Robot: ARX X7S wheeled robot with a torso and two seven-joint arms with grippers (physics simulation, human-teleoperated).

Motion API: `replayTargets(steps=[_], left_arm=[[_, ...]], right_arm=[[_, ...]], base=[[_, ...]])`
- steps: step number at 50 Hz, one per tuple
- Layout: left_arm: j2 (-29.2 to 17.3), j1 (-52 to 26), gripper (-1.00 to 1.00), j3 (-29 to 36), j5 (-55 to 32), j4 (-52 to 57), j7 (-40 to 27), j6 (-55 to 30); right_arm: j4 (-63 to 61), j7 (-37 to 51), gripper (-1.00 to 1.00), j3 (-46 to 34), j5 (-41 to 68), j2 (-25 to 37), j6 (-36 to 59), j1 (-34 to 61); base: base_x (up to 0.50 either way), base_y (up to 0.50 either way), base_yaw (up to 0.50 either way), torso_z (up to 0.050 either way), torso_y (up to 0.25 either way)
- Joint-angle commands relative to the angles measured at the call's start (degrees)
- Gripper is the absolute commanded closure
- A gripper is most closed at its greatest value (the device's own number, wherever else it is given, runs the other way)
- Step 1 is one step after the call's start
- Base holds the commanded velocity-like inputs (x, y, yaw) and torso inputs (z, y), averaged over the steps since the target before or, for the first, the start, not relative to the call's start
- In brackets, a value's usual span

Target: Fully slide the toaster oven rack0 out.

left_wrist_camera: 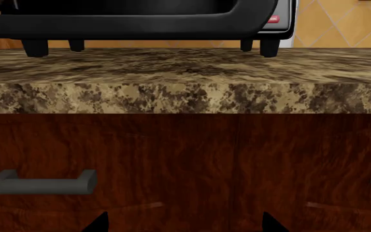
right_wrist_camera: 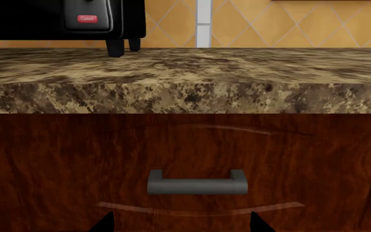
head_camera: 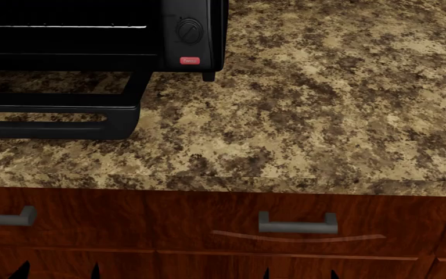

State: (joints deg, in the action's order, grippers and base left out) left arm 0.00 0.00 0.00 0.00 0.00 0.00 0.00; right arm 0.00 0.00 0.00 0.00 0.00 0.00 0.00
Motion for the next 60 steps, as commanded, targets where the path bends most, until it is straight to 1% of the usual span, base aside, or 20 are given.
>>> replayTargets(steps=[1,11,14,16,20,21,22,23,24,26,31,33,38,43,49,50,53,55,57,60], left_arm=[[-0.57,0.00,-1.00,0.64,-0.56,0.00,-0.64,0.00],[-2.36,1.13,-1.00,2.36,-2.34,2.08,-3.12,1.03],[-2.43,-0.07,-1.00,2.16,-1.98,2.06,-5.33,-3.74],[-2.56,0.41,-1.00,1.81,-4.62,3.27,-4.21,-3.27],[-2.99,0.64,-1.00,2.38,-3.71,3.29,-5.34,-2.57],[-3.55,1.20,-1.00,2.71,-3.74,6.30,-5.18,-4.47],[-4.17,1.45,-1.00,3.09,-2.92,8.11,-5.45,-5.92],[-4.85,1.97,-1.00,3.35,-2.36,10.25,-5.47,-6.82],[-5.23,2.44,-1.00,2.98,-2.83,12.44,-5.49,-8.61],[-6.44,3.23,-1.00,2.08,-4.29,18.84,-5.26,-14.27],[-8.74,2.75,-1.00,0.69,-5.74,27.15,-5.38,-23.40],[-9.56,1.47,-1.00,-0.39,-6.75,30.66,-5.59,-28.82],[-10.81,-3.24,-1.00,-2.08,-8.84,39.42,-6.55,-41.90],[-11.86,-8.09,-1.00,-3.64,-10.50,43.24,-6.99,-49.77],[-14.24,-15.70,-1.00,-5.66,-13.28,48.32,-6.40,-62.52],[-14.42,-18.34,-1.00,-6.71,-14.41,49.27,-6.05,-66.25],[-14.77,-22.78,-1.00,-7.76,-15.59,49.49,-5.77,-70.78],[-14.86,-26.05,-1.00,-8.60,-16.20,48.91,-5.66,-73.27],[-15.26,-28.72,-1.00,-8.66,-16.37,47.70,-5.66,-74.63],[-16.26,-33.69,-1.00,-8.13,-16.50,44.52,-5.56,-76.79]], right_arm=[[0.00,0.72,-1.00,-0.72,0.54,0.54,0.00,0.00],[-1.34,3.62,-1.00,-3.25,0.46,2.45,0.44,-0.50],[-0.54,3.75,-1.00,-3.50,1.20,2.85,0.25,-0.11],[-0.88,4.07,-1.00,-3.79,1.28,3.05,0.75,0.02],[-2.35,5.49,-1.00,-4.21,0.58,3.43,2.21,-0.25],[-5.01,5.70,-1.00,-4.51,0.01,3.82,3.98,-0.74],[-7.57,6.81,-1.00,-4.23,-0.81,3.93,7.62,-0.99],[-10.96,8.50,-1.00,-4.31,-3.14,4.02,14.45,-0.75],[-14.21,7.90,-1.00,-4.31,-2.76,4.51,15.37,-1.28],[-20.44,7.79,-1.00,-4.28,-3.50,5.19,22.81,-1.30],[-30.33,6.70,-1.00,-4.59,-4.43,6.64,36.88,0.38],[-35.60,5.67,-1.00,-5.23,-5.37,7.83,45.50,2.59],[-45.20,2.87,-1.00,-5.17,-5.28,9.56,61.31,9.52],[-51.45,0.72,-1.00,-5.39,-4.99,11.07,72.79,14.98],[-58.14,-2.00,-1.00,-6.82,-4.32,13.90,88.65,26.62],[-58.12,-3.07,-1.00,-6.95,-4.46,14.55,89.96,28.62],[-56.42,-6.51,-1.00,-7.42,-7.37,15.42,89.98,30.62],[-54.20,-12.28,-1.00,-9.05,-13.16,15.26,89.98,32.56],[-51.62,-22.96,-1.00,-11.89,-27.13,13.32,89.98,34.88],[-45.89,-43.77,-1.00,-15.59,-51.59,9.67,89.95,40.22]], base=[[0.00,0.00,0.00,0.000,0.000],[0.00,0.00,0.00,0.000,0.000],[0.00,0.00,0.00,0.000,0.000],[0.00,0.00,0.00,0.000,0.000],[0.00,0.00,0.00,0.000,0.000],[0.00,0.00,0.00,0.000,0.000],[0.00,0.00,0.00,0.000,0.000],[0.00,0.00,0.00,0.000,0.000],[0.00,0.00,0.00,0.000,0.000],[0.00,0.00,0.00,0.000,0.000],[0.00,0.00,0.00,0.000,0.000],[0.00,0.00,0.00,0.000,0.000],[0.00,0.00,0.00,0.000,0.000],[0.00,0.00,0.00,0.000,0.000],[0.00,0.00,0.00,0.000,0.000],[0.00,0.00,0.00,0.000,0.000],[0.00,0.00,0.00,0.000,0.000],[0.00,0.00,0.00,0.000,0.000],[0.00,0.00,0.00,0.000,0.000],[0.00,0.00,0.00,0.000,0.000]])
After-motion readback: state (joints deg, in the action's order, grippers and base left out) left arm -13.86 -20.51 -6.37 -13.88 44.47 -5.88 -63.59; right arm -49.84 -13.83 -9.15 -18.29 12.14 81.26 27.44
